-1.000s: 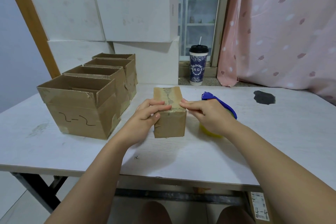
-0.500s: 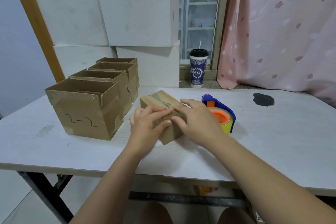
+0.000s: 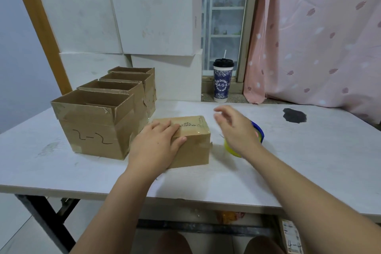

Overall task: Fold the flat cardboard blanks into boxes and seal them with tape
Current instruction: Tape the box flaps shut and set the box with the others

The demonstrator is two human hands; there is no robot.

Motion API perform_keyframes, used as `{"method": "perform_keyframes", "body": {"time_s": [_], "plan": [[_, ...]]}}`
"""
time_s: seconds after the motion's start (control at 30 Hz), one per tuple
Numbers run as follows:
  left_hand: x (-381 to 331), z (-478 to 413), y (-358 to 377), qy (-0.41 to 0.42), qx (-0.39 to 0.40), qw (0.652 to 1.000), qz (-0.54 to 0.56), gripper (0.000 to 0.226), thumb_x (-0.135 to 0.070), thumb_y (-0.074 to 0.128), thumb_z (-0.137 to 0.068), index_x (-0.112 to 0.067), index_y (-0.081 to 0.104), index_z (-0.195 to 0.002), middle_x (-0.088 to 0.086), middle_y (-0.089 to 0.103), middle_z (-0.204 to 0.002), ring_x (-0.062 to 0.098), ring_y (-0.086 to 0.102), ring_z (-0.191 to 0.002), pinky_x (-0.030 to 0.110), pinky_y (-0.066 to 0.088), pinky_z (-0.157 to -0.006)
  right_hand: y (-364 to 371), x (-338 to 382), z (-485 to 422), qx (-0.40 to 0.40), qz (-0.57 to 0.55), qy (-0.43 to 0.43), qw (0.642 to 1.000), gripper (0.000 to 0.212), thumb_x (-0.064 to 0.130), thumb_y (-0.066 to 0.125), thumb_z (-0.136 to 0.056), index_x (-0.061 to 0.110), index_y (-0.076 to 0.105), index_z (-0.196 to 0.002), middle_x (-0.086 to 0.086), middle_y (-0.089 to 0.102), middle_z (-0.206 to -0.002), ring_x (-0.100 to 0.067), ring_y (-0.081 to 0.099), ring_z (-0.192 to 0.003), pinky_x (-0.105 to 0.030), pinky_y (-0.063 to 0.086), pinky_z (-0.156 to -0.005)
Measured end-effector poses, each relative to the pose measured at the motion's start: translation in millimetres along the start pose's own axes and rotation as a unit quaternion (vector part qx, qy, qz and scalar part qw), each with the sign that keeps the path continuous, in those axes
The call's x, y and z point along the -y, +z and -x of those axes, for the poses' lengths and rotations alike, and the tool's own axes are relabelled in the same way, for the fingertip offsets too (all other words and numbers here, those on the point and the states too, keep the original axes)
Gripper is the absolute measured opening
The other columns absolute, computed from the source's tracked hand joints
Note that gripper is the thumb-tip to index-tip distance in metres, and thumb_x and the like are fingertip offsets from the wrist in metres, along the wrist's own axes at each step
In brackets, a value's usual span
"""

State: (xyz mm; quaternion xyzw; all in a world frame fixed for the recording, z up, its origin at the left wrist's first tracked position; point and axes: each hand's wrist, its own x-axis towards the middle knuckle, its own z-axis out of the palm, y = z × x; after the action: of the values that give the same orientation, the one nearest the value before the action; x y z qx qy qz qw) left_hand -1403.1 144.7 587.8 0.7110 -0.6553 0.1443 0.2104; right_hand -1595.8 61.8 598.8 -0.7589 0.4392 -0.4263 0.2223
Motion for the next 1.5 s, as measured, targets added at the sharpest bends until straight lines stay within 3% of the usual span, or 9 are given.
{"method": "perform_keyframes", "body": {"time_s": [0.23,0.37,0.53,0.6,0.67,0.83,1.13,1.3,1.5], "plan": [[-34.8,-8.4,-4.4,-0.048,0.029,0.996,-0.067,0.077,-0.068,-0.005,-0.079,-0.041,0.056,-0.118,-0.003,0.048,-0.117,0.017,0.029,-0.088,0.030,0.023,-0.076,-45.8,-58.0,-42.9,0.012,0.201,0.184,0.962,0.045,0.041,0.043,-0.098,0.017,0.050,-0.135,-0.010,0.051,-0.139,-0.031,0.045,-0.127,-0.039,0.038,-0.103],[-41.4,-18.1,-11.4,-0.040,0.053,0.996,-0.051,0.060,-0.060,0.011,-0.091,-0.039,0.065,-0.110,-0.002,0.040,-0.093,0.018,0.040,-0.095,0.036,0.020,-0.081,-60.2,-67.1,-45.1,0.099,0.110,0.302,0.942,0.040,0.048,0.060,-0.089,0.012,0.055,-0.073,-0.010,0.054,-0.071,-0.027,0.052,-0.066,-0.027,0.041,-0.058],[-28.9,-20.3,-24.2,-0.020,0.080,0.980,0.180,0.040,-0.041,0.039,-0.098,-0.020,0.059,-0.070,-0.001,0.042,-0.083,0.012,0.048,-0.078,0.021,0.029,-0.060,-64.3,-76.2,-41.3,0.163,0.076,0.355,0.917,0.026,0.027,0.072,-0.084,0.006,0.057,-0.088,-0.011,0.054,-0.080,-0.022,0.053,-0.064,-0.030,0.051,-0.061],[-24.0,-16.6,-26.5,0.007,0.066,0.975,0.210,0.018,-0.041,0.051,-0.093,-0.030,0.065,-0.095,-0.008,0.048,-0.086,0.004,0.048,-0.081,0.011,0.030,-0.062,-62.5,-76.1,-41.5,0.152,0.069,0.352,0.921,0.019,0.017,0.068,-0.084,0.003,0.057,-0.089,-0.014,0.055,-0.080,-0.024,0.056,-0.063,-0.030,0.054,-0.057],[-23.6,-13.6,-24.6,0.041,0.090,0.967,0.233,0.035,-0.047,0.062,-0.085,-0.030,0.064,-0.115,-0.015,0.052,-0.099,-0.004,0.046,-0.086,0.004,0.034,-0.069,-61.6,-76.4,-41.4,0.137,0.068,0.349,0.924,0.015,0.012,0.065,-0.084,0.002,0.056,-0.088,-0.016,0.056,-0.080,-0.024,0.058,-0.062,-0.028,0.054,-0.049],[-27.3,-13.9,-13.6,0.069,0.082,0.974,0.199,0.046,-0.043,0.063,-0.085,-0.022,0.062,-0.125,-0.014,0.050,-0.111,0.001,0.040,-0.100,0.005,0.026,-0.077,-60.2,-76.3,-35.6,0.088,-0.157,0.384,0.906,0.022,0.013,0.063,-0.086,-0.001,0.058,-0.102,-0.021,0.062,-0.091,-0.032,0.065,-0.070,-0.039,0.060,-0.062],[-39.8,-23.7,4.2,0.059,0.024,0.980,0.188,0.038,-0.034,0.057,-0.092,-0.014,0.062,-0.124,-0.003,0.054,-0.117,0.018,0.044,-0.114,0.014,0.026,-0.091,-56.5,-55.2,-25.4,0.101,-0.506,0.366,0.774,0.043,0.018,0.063,-0.080,0.004,0.056,-0.120,-0.020,0.063,-0.107,-0.030,0.063,-0.090,-0.037,0.058,-0.061],[-40.3,-28.9,0.4,0.076,0.048,0.991,0.099,0.037,-0.038,0.047,-0.097,-0.020,0.061,-0.126,-0.002,0.055,-0.122,0.019,0.049,-0.113,0.022,0.034,-0.090,-50.6,-37.2,-31.6,0.095,-0.508,0.328,0.791,0.047,0.061,0.054,-0.086,0.019,0.067,-0.104,-0.009,0.072,-0.087,-0.024,0.069,-0.070,-0.035,0.055,-0.061],[-44.9,-36.7,-1.5,0.059,0.060,0.991,0.101,0.027,-0.028,0.047,-0.097,-0.015,0.066,-0.110,0.004,0.060,-0.110,0.022,0.054,-0.100,0.033,0.041,-0.081,-41.9,-12.0,-48.2,-0.014,-0.399,0.199,0.895,0.038,0.057,0.040,-0.096,0.029,0.064,-0.104,0.003,0.074,-0.092,-0.021,0.066,-0.096,-0.041,0.057,-0.075]]}}
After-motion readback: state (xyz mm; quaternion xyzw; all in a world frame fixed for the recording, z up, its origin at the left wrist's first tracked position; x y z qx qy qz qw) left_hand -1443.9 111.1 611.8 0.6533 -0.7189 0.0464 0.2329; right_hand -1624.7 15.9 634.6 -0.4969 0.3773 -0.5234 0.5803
